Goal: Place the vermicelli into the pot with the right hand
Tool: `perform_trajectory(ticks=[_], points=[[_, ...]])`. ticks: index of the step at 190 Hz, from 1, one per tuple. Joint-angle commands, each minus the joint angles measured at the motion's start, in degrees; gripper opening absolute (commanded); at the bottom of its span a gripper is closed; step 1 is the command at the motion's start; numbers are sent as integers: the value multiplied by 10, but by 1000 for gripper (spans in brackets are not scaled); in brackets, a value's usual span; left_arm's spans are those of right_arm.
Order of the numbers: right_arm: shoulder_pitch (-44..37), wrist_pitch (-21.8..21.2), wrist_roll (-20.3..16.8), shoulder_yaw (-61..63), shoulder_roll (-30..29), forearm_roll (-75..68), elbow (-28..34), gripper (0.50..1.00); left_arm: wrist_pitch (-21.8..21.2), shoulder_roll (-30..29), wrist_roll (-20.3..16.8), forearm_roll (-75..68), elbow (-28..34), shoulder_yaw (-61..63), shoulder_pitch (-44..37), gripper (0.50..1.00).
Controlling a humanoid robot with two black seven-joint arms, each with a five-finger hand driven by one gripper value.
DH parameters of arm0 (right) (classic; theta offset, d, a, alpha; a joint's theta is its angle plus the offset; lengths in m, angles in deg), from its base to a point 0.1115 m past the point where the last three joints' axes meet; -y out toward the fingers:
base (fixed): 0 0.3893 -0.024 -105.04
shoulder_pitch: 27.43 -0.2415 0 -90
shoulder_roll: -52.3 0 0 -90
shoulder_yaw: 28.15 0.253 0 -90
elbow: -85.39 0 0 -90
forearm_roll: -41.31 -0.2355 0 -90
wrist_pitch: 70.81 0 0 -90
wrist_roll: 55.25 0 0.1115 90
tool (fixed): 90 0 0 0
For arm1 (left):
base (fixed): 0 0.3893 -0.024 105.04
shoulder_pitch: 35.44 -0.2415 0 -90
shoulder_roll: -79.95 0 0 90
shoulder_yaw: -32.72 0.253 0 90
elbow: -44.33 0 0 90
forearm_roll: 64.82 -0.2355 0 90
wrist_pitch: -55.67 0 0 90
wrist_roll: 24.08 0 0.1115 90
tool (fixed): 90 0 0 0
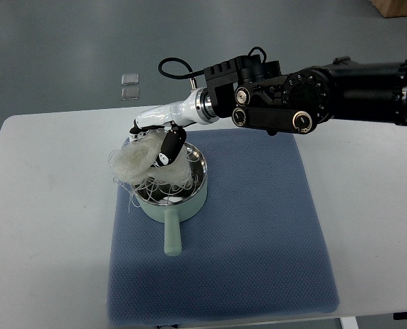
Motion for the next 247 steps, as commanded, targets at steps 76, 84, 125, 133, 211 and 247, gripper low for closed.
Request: perform_trajectory(ticks=[76,84,125,133,211,247], points=[[56,0,-5,-3,-6,21,-48,500,0,0,0,0,0,0,0,1000],[58,0,-5,-3,-6,22,-48,500,0,0,0,0,0,0,0,1000],[71,2,-5,-1,-6,22,-53,713,0,0,0,0,0,0,0,1000],[74,2,-5,-1,-6,22,-53,754,0,0,0,0,0,0,0,1000],[66,2,-1,108,55,13,-54,893,0,0,0,0,1,-1,0,1000],[159,11,2,348,138,-11,-54,893,0,0,0,0,-2,1,0,1000]])
